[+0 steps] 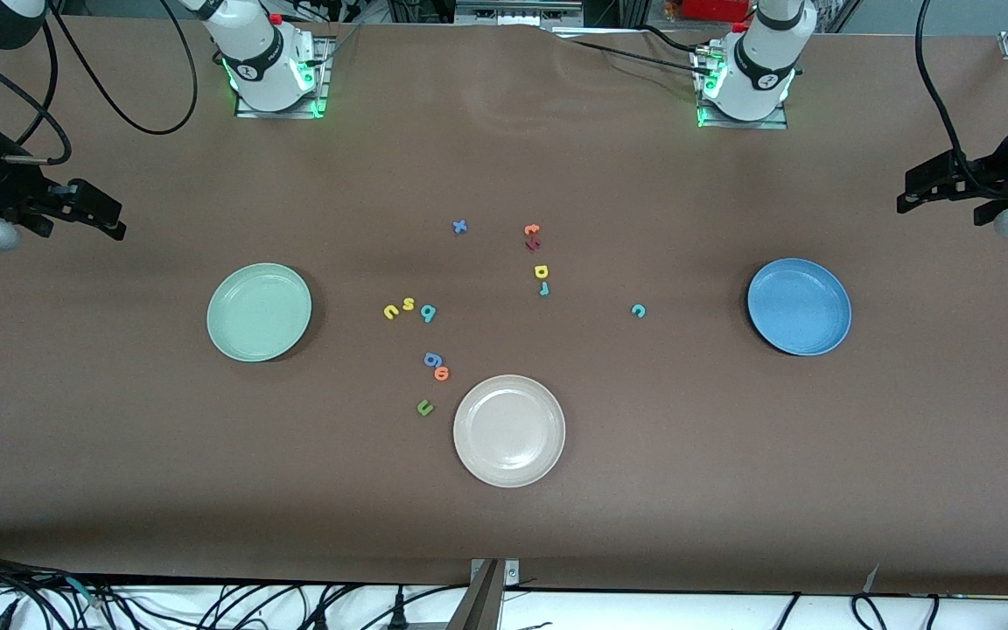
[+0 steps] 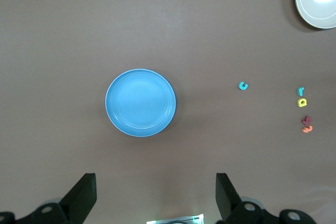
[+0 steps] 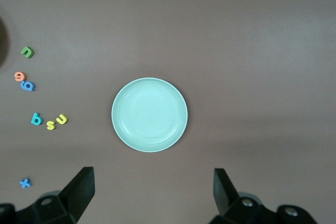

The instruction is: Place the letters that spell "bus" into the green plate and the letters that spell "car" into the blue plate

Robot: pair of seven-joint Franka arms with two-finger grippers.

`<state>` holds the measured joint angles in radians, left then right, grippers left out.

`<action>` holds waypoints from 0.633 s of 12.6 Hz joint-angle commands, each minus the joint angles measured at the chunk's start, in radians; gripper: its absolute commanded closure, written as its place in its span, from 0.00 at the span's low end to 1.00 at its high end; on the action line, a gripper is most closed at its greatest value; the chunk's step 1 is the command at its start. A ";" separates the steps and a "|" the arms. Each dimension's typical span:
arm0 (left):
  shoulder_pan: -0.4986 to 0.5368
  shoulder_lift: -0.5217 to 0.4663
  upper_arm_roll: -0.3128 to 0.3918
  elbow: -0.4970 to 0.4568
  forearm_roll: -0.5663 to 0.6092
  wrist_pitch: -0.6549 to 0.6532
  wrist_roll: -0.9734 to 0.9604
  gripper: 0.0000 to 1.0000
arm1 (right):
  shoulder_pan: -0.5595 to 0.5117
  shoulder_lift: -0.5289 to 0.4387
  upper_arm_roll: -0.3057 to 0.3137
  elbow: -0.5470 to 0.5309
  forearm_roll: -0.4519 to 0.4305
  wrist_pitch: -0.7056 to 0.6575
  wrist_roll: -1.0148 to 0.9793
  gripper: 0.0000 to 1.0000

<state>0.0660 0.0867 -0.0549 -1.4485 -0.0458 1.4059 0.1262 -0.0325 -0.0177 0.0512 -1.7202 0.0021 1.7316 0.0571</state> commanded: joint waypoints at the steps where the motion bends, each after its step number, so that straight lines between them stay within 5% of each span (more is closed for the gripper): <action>1: -0.005 0.002 -0.005 0.011 0.024 -0.010 -0.007 0.00 | -0.001 -0.005 -0.001 0.002 0.012 -0.004 -0.017 0.00; 8: -0.011 0.002 0.012 0.014 0.024 -0.010 -0.005 0.00 | -0.001 -0.005 -0.001 0.002 0.012 -0.004 -0.017 0.00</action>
<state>0.0622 0.0867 -0.0507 -1.4485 -0.0458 1.4059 0.1262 -0.0325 -0.0177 0.0512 -1.7202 0.0021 1.7316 0.0571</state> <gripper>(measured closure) 0.000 0.000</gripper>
